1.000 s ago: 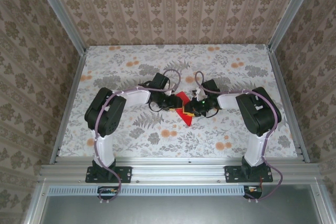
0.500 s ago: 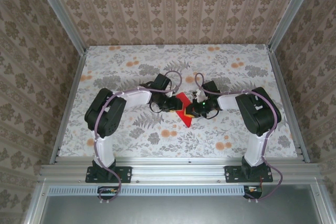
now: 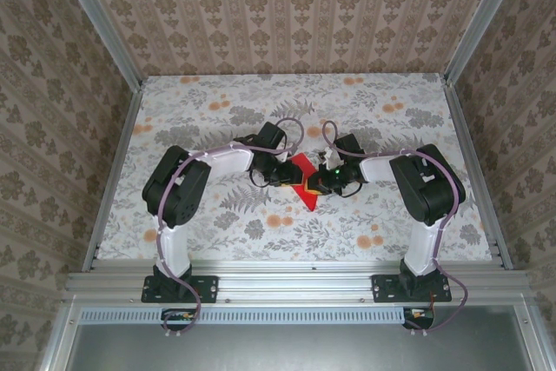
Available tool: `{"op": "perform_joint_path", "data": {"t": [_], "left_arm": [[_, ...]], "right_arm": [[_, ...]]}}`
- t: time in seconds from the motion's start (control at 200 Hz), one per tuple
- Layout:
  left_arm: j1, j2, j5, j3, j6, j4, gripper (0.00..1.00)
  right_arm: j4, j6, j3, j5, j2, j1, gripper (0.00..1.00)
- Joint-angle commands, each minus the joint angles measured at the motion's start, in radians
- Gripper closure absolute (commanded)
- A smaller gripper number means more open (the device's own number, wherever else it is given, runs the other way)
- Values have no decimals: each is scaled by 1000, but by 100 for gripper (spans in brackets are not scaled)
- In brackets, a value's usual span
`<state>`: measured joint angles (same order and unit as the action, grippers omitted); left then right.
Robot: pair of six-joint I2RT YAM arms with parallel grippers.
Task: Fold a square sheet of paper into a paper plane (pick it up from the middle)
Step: Third fold the triangle at the center of the table.
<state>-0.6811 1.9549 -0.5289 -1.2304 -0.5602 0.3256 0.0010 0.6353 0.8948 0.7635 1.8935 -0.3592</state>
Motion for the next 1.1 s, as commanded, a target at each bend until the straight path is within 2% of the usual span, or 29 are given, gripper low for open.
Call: {"op": "perform_joint_path", "data": {"t": [0.0,0.38,0.63,0.995,1.095], "left_arm": [[-12,38,31,-37,43,57,68],[-23,62,4,-50,41,47,69],[-23,52,-28,-50,26,25,75],[-20,39,-8,-43,32,45,82],[-16,34,2,-41,39,55,88]], "right_arm": [[-35,-6,-17,-18,11,-9,95],[-35,-3,-13,-15,11,-9,95],[-36,-4,-9,-13,15,-9,95],[-35,-6,-10,-11,12,-8,95],[-36,-6,-10,-12,10,-8,95]]}}
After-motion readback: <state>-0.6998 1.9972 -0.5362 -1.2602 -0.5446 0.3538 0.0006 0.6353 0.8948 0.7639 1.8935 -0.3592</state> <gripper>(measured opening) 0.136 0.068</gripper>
